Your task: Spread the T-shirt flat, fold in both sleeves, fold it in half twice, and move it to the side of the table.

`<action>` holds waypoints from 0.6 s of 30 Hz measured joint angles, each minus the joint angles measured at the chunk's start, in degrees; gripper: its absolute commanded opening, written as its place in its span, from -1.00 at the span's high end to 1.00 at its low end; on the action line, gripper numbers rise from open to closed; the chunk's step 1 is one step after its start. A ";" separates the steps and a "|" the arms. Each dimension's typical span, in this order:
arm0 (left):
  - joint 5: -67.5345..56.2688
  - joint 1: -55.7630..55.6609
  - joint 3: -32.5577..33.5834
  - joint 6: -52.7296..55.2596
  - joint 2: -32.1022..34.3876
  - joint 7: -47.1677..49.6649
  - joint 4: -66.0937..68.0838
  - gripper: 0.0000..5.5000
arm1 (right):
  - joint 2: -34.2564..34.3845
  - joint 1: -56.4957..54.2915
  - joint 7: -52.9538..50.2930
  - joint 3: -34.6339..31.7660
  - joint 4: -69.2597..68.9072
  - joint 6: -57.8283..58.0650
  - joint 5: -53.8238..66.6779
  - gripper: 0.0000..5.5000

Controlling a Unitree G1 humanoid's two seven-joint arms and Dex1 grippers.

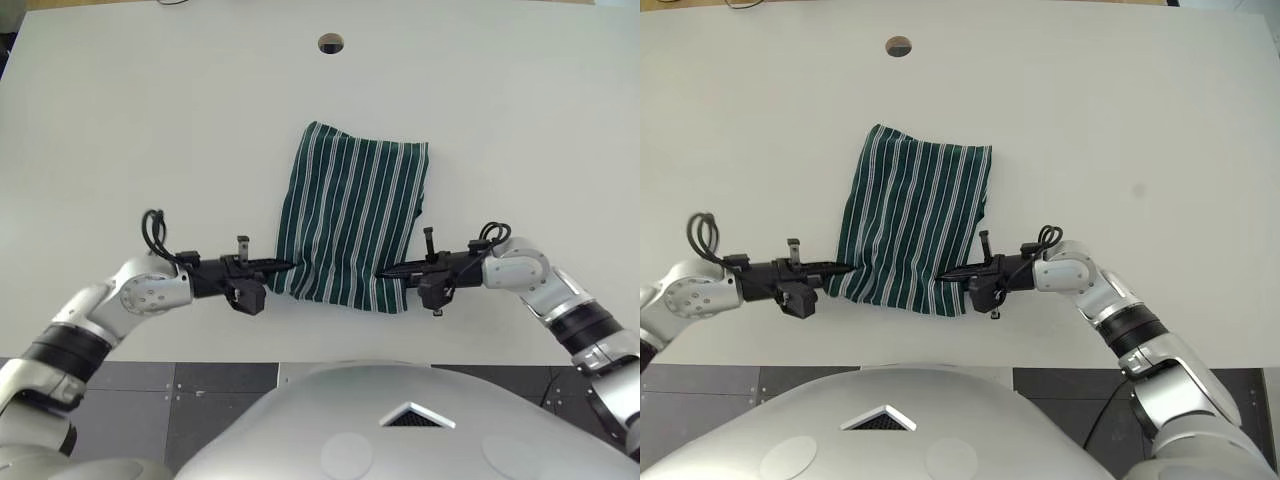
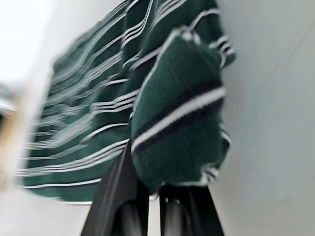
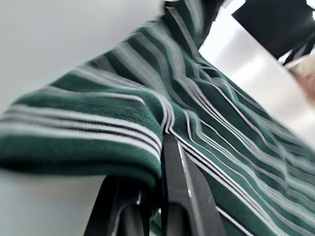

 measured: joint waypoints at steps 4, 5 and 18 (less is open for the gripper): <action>-25.71 4.81 2.22 14.04 12.18 -11.68 -17.68 0.96 | -5.53 2.10 6.72 -2.40 -13.73 16.49 20.03 0.96; -31.11 5.80 3.97 16.07 15.49 -13.55 -21.09 0.96 | -6.58 2.26 7.52 -3.40 -16.48 19.65 23.48 0.96; -40.71 10.22 19.45 28.47 6.19 -21.85 -21.44 0.96 | -9.57 5.18 13.04 -13.34 -22.61 43.10 28.72 0.96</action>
